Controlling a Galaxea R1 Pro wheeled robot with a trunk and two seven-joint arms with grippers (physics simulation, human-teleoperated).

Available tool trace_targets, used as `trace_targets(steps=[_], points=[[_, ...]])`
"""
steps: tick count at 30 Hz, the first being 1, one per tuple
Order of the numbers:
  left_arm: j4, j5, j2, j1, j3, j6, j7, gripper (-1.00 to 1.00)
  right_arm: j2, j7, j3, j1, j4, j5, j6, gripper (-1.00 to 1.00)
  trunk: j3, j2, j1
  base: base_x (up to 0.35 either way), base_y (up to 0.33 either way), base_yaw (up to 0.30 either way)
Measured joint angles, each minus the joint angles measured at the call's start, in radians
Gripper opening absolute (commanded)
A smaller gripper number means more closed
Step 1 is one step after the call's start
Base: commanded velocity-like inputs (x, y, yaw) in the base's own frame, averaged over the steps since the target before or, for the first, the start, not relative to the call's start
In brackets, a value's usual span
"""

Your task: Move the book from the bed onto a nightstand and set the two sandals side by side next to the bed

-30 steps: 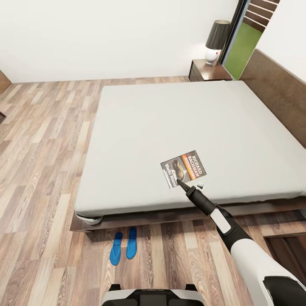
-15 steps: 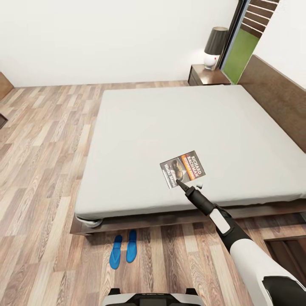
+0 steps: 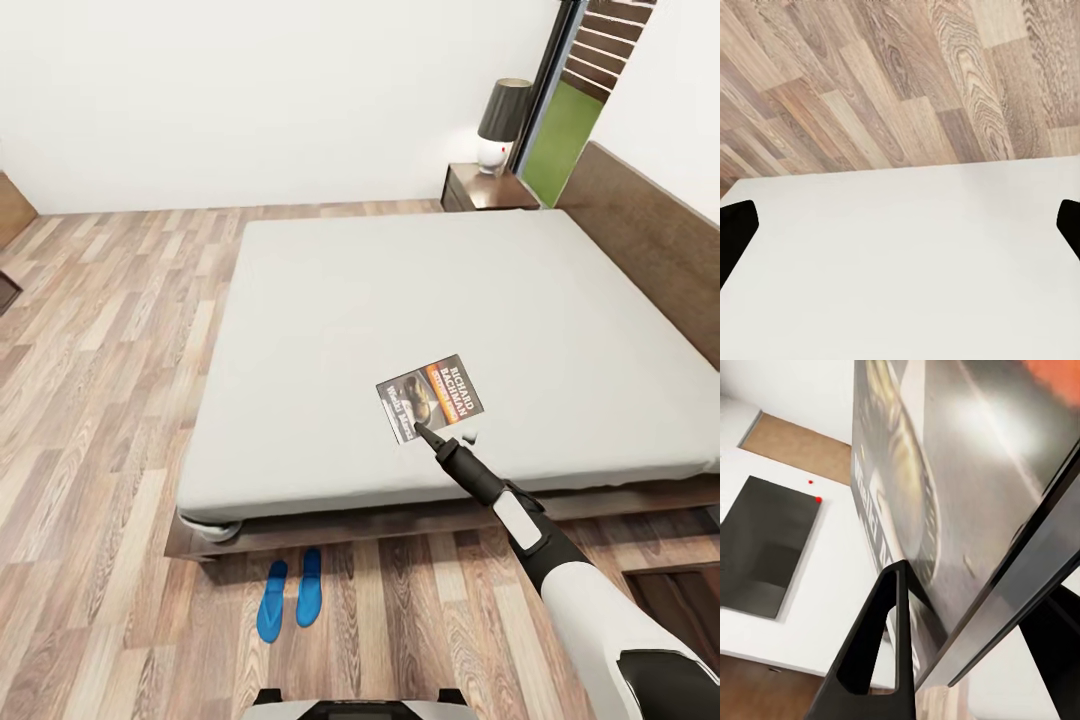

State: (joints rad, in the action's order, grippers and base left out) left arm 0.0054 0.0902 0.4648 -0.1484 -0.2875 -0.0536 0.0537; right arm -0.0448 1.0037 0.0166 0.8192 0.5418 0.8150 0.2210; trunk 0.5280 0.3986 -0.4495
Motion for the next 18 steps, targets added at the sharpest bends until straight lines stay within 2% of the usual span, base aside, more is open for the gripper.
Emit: trace_targets(steps=[18], points=[[0.0,0.0,0.0,0.0,0.0,0.0,0.0,1.0,-0.003,0.0,-0.001,0.0,0.0,0.001,-0.001,-1.0,-0.029,0.0,0.0,0.0,0.0,0.0]])
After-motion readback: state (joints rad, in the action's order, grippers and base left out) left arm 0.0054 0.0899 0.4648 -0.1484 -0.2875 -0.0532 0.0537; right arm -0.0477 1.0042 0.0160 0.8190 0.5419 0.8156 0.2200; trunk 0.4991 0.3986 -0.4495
